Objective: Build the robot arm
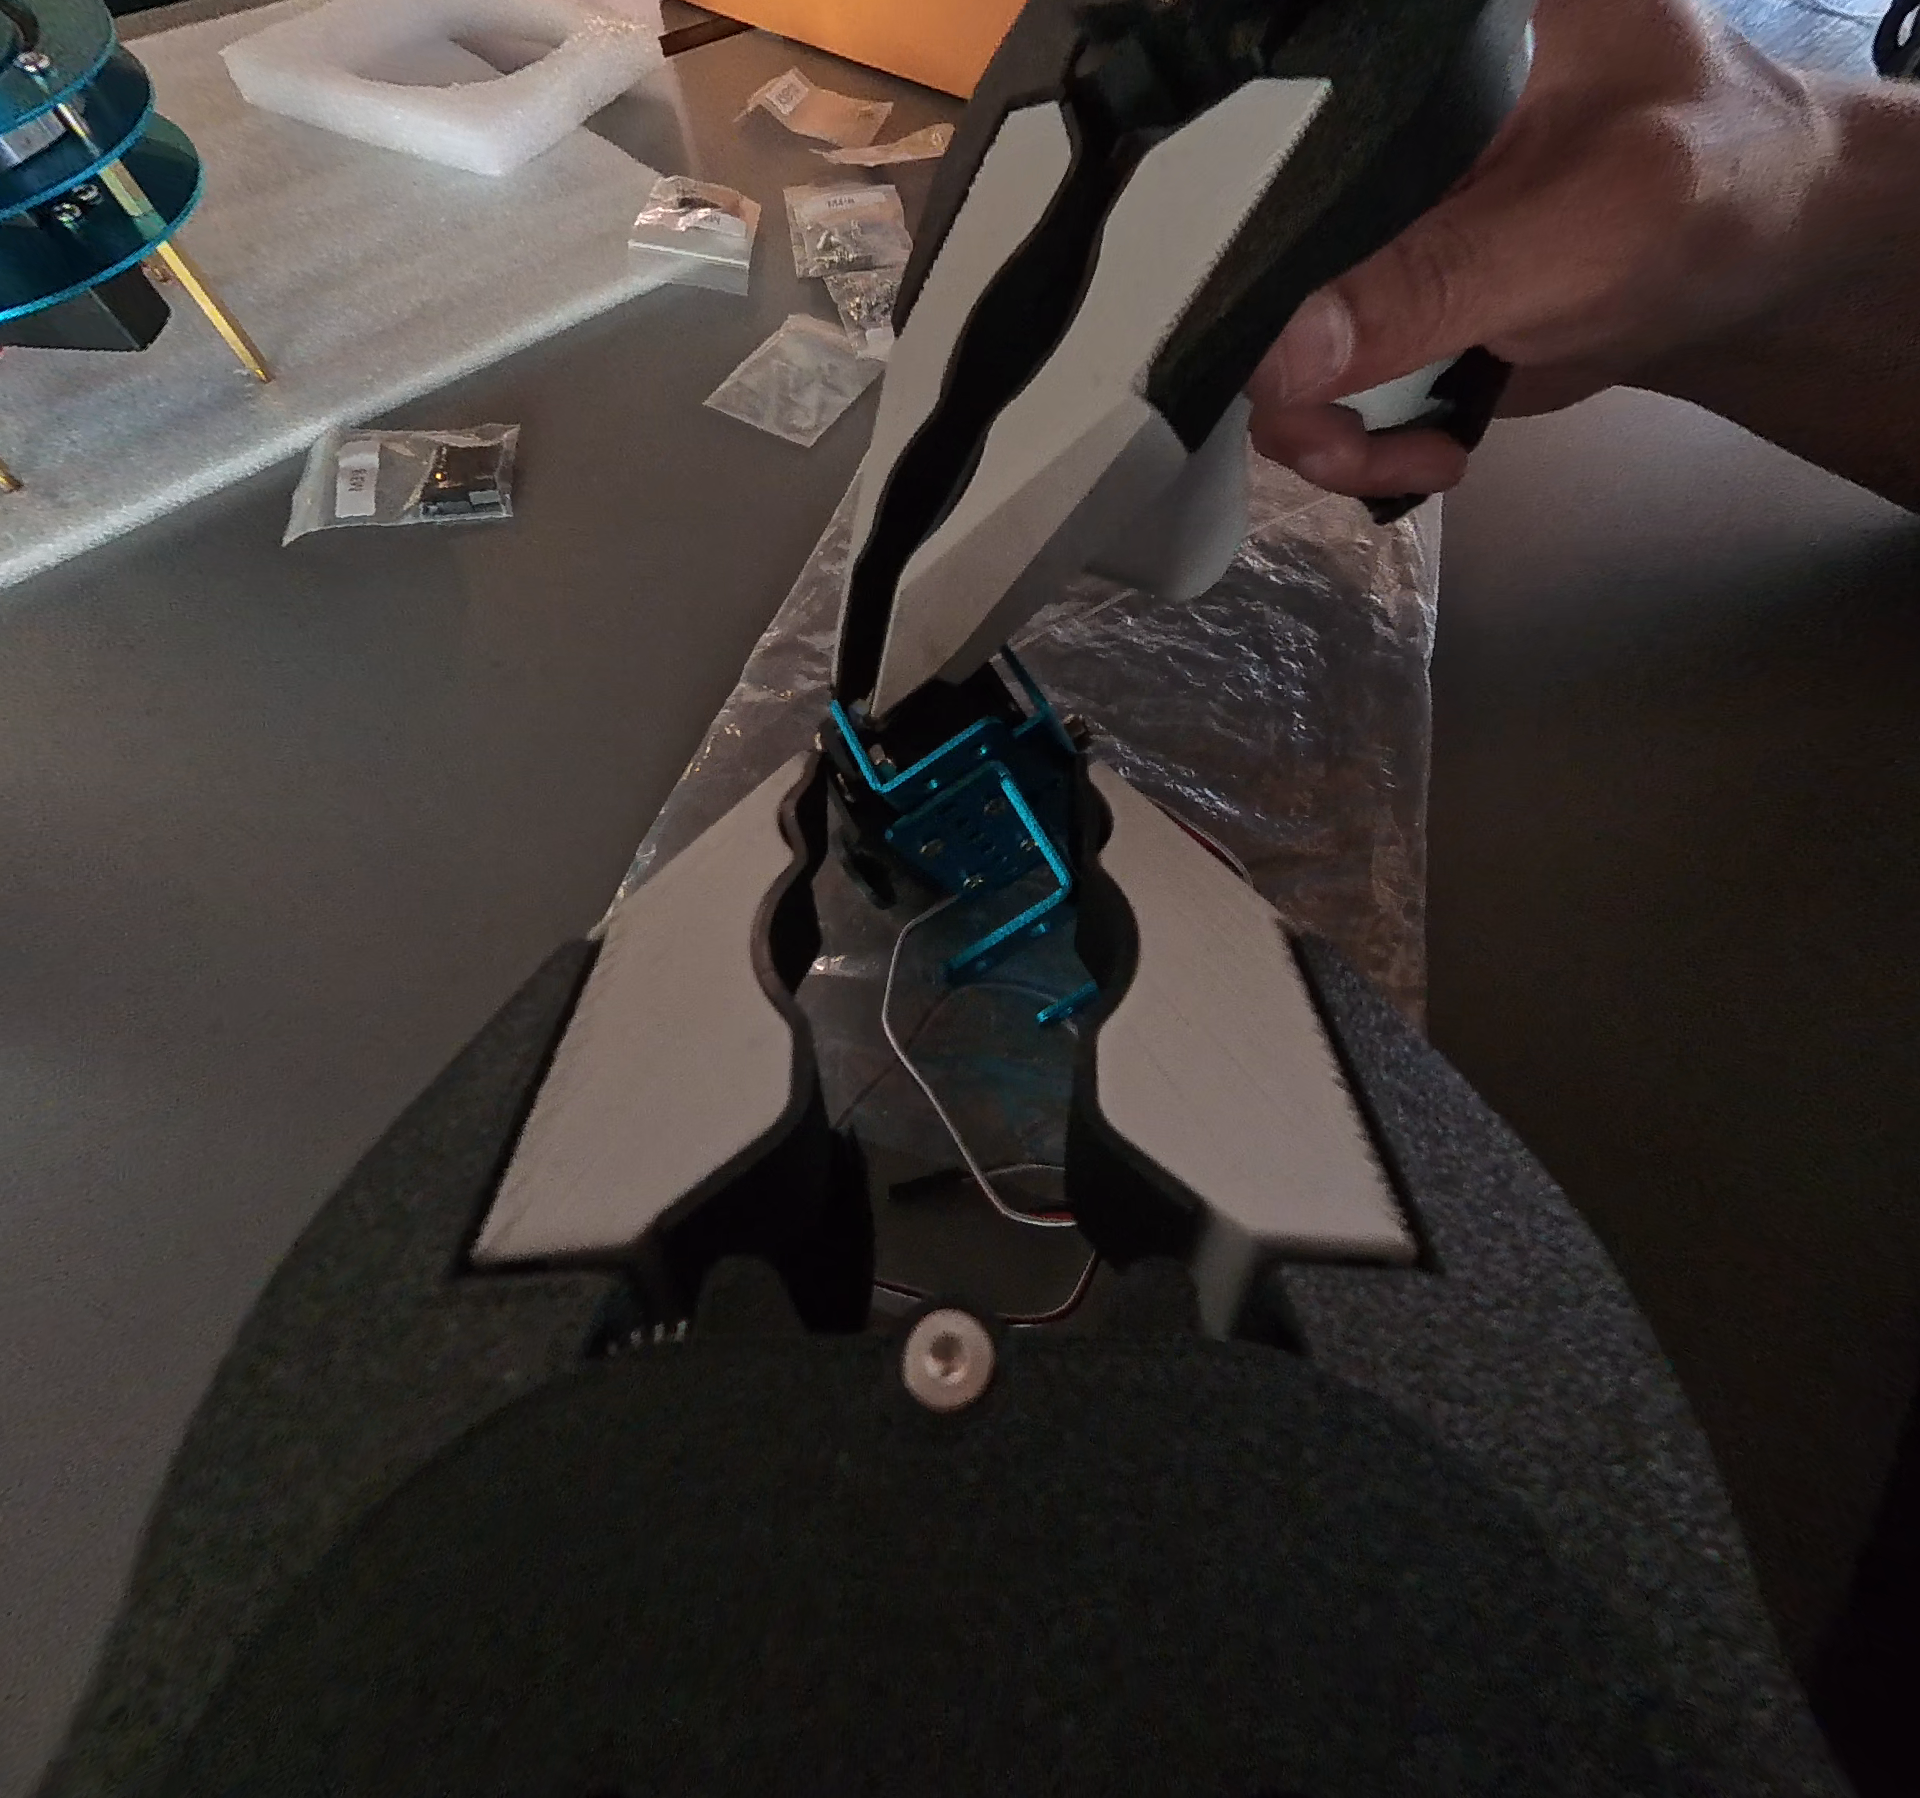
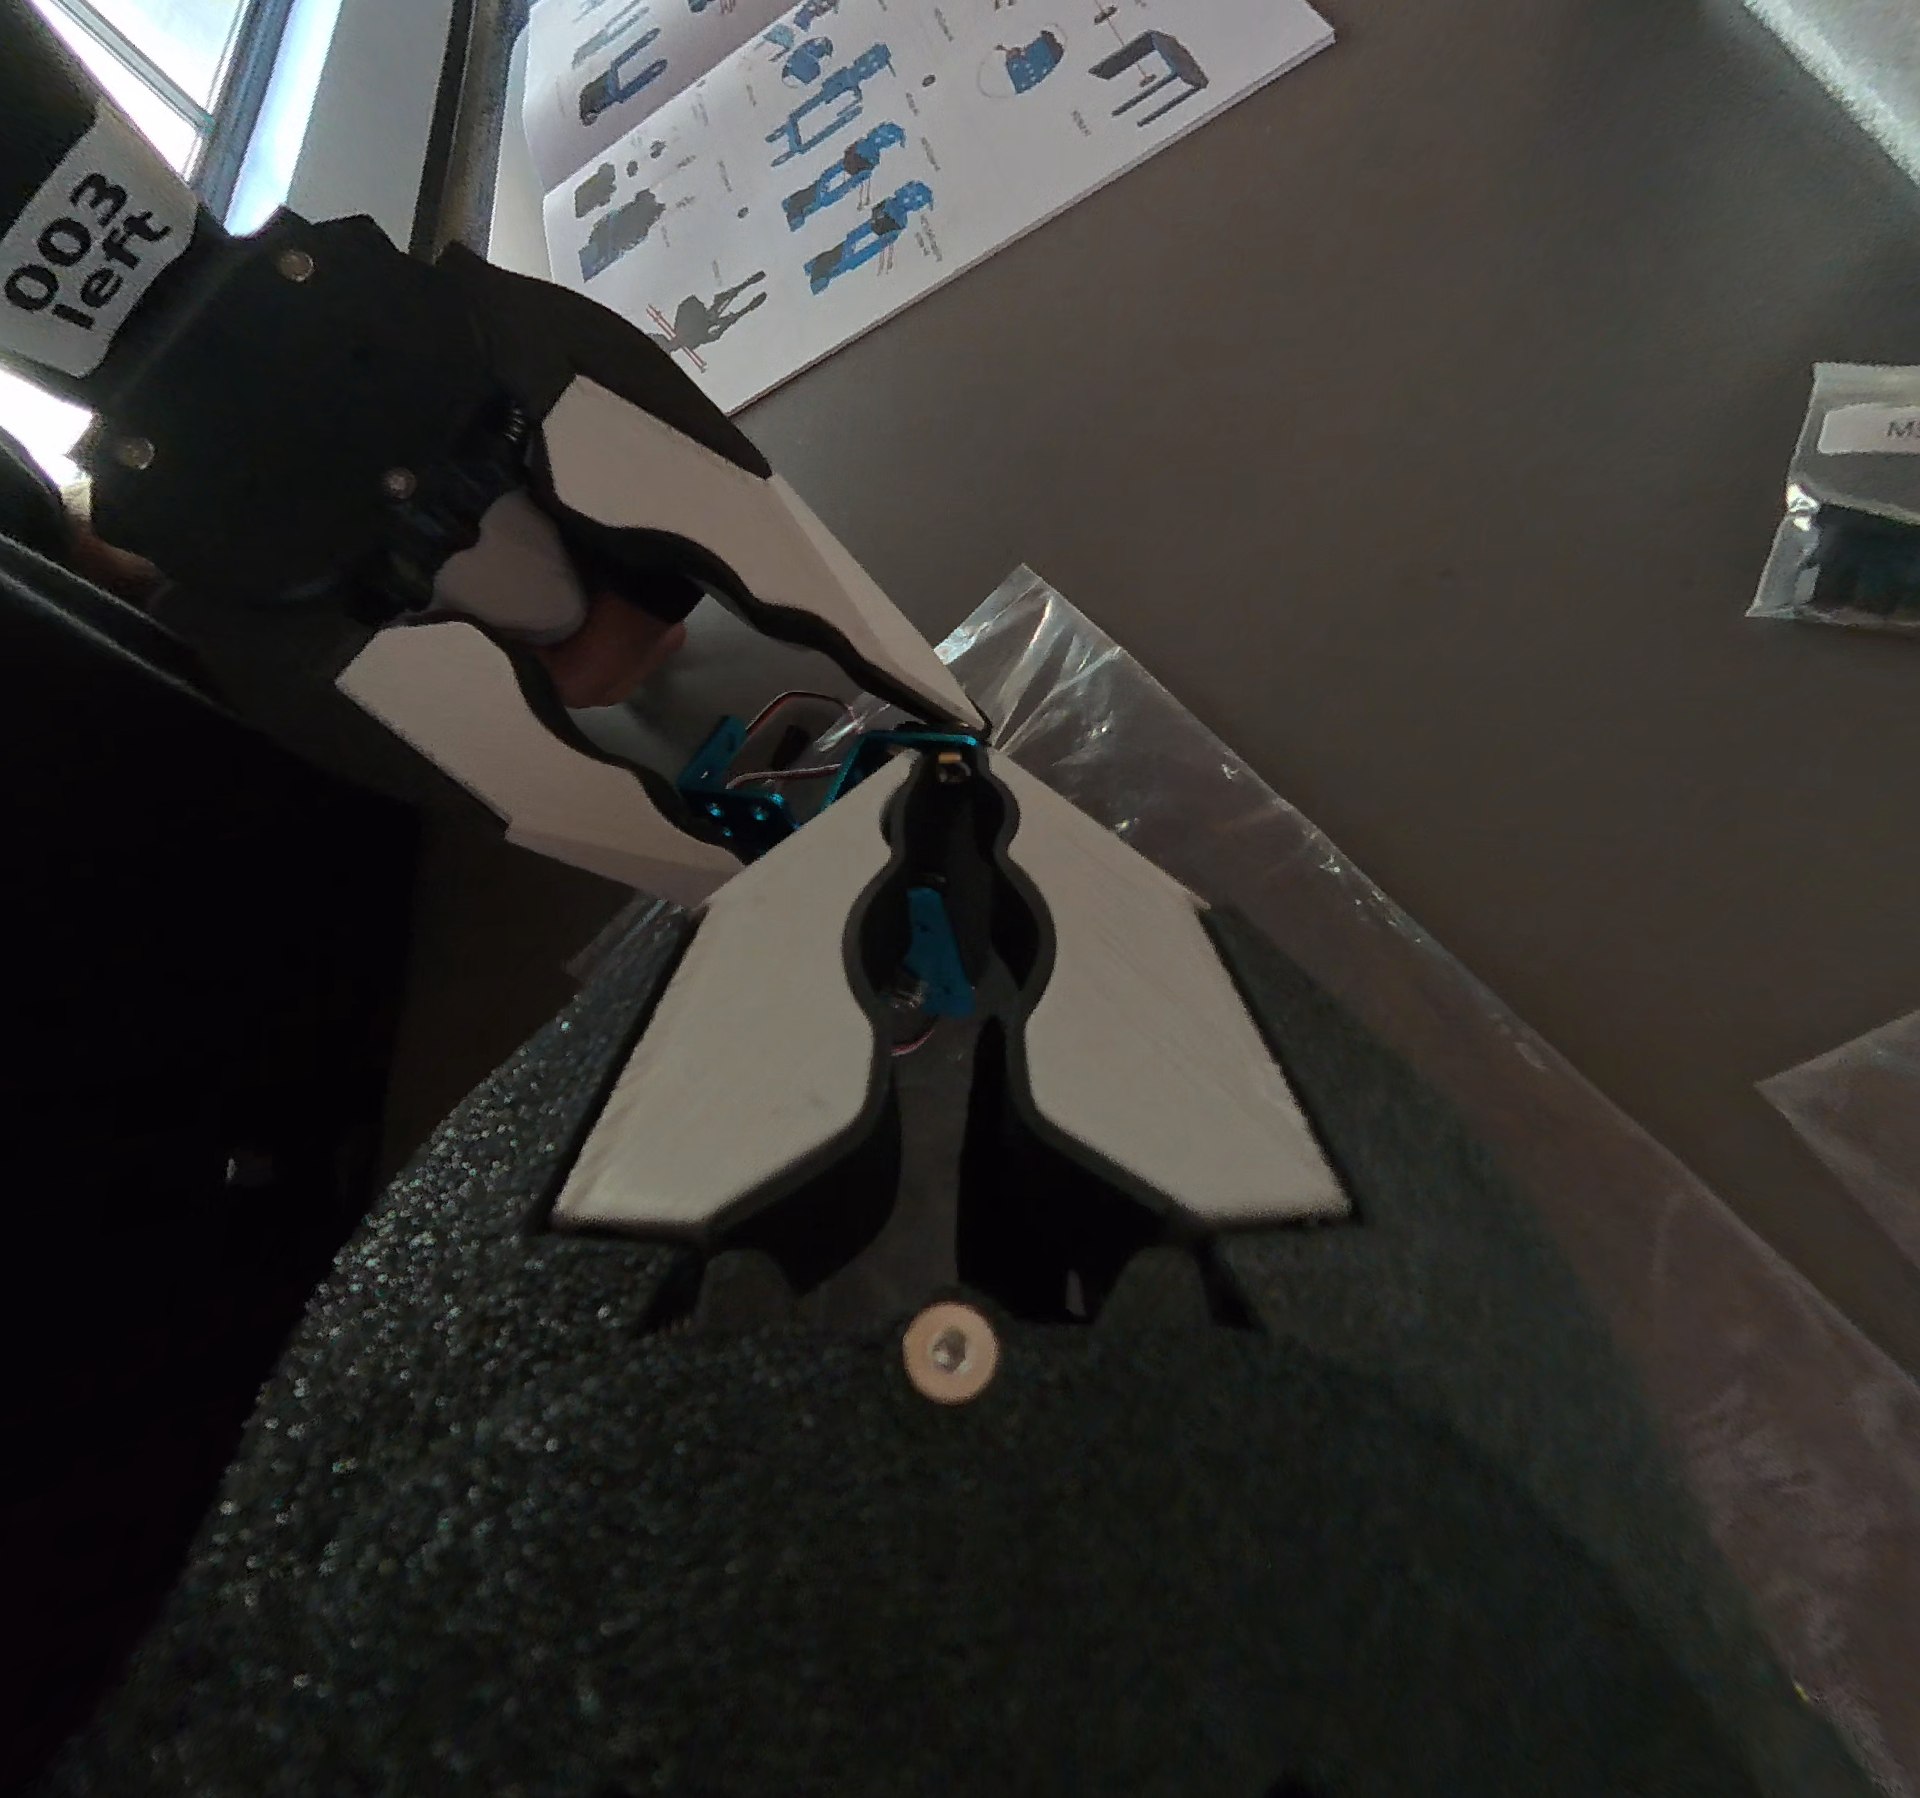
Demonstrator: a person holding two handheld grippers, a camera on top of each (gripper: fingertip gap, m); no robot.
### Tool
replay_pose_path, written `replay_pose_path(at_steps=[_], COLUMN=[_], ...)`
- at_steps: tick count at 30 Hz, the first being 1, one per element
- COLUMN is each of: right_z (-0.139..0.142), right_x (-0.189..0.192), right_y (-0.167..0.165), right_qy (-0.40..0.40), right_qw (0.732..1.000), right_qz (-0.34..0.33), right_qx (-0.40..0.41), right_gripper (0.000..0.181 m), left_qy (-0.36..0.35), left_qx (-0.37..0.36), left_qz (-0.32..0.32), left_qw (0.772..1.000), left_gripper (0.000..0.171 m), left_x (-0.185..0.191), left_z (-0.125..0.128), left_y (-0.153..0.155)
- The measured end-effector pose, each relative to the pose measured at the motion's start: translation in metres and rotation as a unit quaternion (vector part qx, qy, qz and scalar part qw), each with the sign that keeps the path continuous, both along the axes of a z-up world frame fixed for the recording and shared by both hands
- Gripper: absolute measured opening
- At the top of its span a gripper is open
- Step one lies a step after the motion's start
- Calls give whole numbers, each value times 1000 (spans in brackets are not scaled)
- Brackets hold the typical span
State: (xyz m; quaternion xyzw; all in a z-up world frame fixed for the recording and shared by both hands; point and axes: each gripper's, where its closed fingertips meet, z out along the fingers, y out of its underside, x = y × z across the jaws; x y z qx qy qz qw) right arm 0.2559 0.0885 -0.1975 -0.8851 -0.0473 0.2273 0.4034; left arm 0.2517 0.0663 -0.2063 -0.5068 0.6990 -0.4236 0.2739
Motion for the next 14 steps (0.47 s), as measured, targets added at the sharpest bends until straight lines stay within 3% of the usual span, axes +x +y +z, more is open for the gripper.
replay_pose_path(at_steps=[1,14], right_z=[0,2], right_x=[0,-1], right_y=[0,-2], right_qy=[4,37], right_qw=[1000,999], right_qz=[-2,3], right_qx=[-3,-19], right_gripper=[6,11], left_qy=[0,-3], left_qx=[-1,12], left_qz=[1,-1], left_qw=[1000,1000], left_gripper=[46,45], left_x=[0,-1], left_z=[0,0], left_y=[0,-1])
